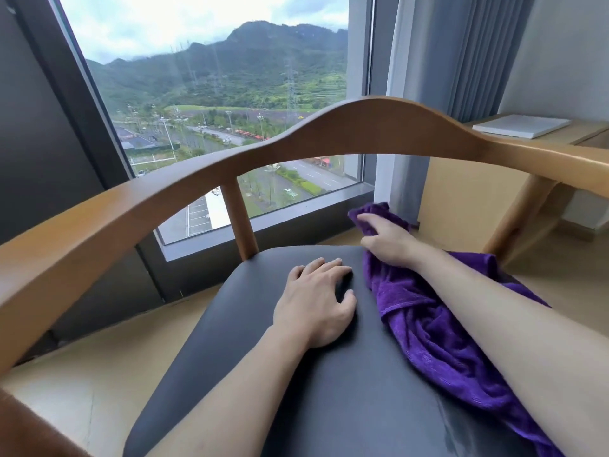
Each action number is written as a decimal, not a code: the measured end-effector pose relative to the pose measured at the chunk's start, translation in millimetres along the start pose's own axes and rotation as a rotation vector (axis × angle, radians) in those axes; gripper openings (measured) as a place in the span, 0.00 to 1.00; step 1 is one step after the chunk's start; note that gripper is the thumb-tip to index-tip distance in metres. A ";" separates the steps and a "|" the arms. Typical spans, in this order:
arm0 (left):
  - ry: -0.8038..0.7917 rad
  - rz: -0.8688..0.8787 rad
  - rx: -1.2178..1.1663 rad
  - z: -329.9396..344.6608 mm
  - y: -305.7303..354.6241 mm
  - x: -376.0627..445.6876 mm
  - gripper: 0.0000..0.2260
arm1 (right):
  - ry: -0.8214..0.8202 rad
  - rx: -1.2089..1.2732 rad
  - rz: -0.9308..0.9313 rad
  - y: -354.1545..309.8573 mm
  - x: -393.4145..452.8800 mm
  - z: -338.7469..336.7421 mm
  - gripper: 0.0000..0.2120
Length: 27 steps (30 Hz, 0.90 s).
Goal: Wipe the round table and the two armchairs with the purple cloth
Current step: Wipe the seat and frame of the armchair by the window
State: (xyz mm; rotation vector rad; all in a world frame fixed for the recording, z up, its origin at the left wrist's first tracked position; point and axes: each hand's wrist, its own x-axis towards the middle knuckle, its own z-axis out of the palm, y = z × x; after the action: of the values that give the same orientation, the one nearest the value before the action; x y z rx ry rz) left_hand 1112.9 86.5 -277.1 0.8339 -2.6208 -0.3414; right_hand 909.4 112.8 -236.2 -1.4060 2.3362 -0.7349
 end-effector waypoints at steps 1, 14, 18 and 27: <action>-0.005 -0.003 -0.003 -0.1 0.0 0.7 0.23 | -0.105 -0.160 0.047 -2.3 2.2 8.9 0.30; -0.073 -0.039 0.000 -11.7 5.1 -2.1 0.23 | -0.110 -0.094 -0.120 4.9 -88.5 -13.7 0.31; -0.051 -0.034 -0.004 -10.4 5.8 -1.4 0.23 | -0.024 0.060 -0.120 -0.7 -76.6 -45.1 0.26; -0.044 -0.032 0.002 -9.0 4.2 -1.6 0.23 | -0.080 -0.241 -0.031 7.0 -62.2 8.5 0.33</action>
State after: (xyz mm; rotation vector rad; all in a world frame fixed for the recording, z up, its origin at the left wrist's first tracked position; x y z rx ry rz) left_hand 1115.8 89.8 -268.1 0.8799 -2.6510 -0.3693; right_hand 937.7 168.3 -246.8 -1.5422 2.4082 -0.4066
